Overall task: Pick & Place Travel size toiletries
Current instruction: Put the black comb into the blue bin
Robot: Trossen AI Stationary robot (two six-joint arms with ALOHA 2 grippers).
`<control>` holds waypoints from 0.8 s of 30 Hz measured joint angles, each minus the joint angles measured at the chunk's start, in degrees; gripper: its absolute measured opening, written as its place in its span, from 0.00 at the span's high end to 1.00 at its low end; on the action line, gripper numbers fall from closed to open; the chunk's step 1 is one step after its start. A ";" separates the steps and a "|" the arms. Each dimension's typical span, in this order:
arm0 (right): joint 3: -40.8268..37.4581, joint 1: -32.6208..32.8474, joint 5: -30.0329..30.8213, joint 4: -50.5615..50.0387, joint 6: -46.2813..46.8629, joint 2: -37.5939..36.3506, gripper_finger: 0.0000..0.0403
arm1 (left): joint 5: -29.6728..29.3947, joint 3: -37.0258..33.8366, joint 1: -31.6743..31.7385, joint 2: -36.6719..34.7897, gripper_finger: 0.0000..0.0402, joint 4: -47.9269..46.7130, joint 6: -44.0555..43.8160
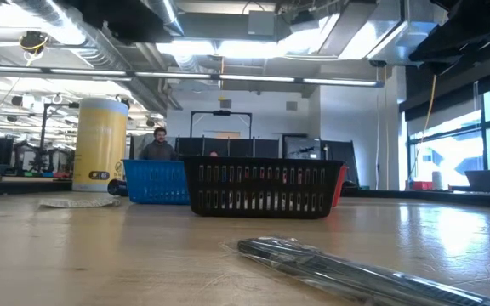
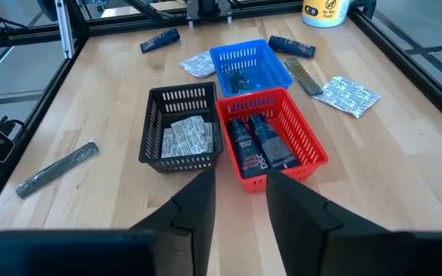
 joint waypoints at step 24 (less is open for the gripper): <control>0.02 -0.06 -6.34 23.37 4.70 2.98 0.62 | -7.39 0.88 0.72 -25.34 0.47 -9.14 3.71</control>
